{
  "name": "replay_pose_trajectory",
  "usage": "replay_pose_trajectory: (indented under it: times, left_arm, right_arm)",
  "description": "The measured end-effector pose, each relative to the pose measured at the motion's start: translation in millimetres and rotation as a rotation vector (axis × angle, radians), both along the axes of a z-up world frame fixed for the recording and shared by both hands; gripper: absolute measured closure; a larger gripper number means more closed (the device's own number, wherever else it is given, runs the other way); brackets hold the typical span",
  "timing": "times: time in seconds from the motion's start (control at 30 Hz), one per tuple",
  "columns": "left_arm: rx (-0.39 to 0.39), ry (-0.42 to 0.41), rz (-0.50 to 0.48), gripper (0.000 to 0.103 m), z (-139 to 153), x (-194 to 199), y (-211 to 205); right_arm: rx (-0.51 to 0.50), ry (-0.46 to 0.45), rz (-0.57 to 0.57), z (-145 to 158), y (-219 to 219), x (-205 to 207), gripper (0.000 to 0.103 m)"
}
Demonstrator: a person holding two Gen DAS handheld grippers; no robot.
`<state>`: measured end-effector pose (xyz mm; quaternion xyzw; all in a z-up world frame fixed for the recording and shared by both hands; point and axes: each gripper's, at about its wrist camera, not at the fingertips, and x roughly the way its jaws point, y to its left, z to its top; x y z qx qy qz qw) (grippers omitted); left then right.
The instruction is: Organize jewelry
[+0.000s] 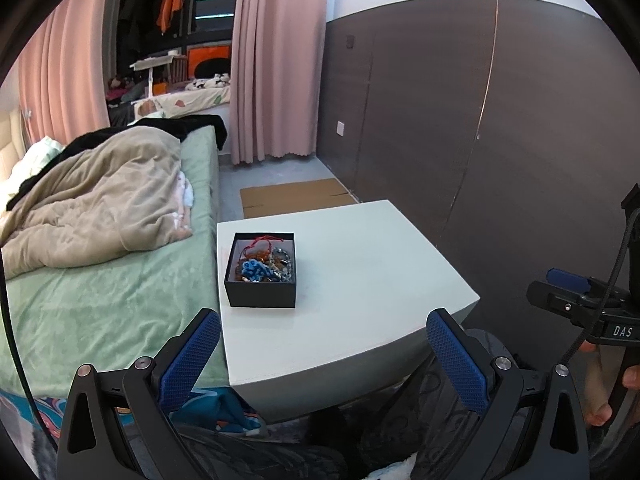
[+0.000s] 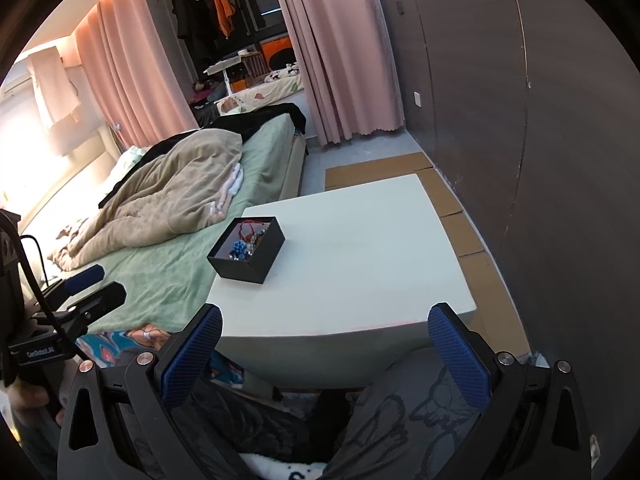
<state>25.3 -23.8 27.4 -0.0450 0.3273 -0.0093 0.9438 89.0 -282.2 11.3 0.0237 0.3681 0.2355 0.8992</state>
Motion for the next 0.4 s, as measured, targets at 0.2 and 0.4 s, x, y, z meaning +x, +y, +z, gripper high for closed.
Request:
replay_pose_trajectory:
  times: [0.2,0.4]
  left_arm:
    - [-0.012,-0.01,0.002,0.0,0.0,-0.1,4.5]
    - [-0.005,-0.017,0.005,0.0,0.6,0.9,6.4]
  right_arm:
    - [-0.01,0.0,-0.004,-2.8,3.9,2.5,0.0]
    - [-0.011,0.001,-0.005,-4.7,8.5,4.5,0.0]
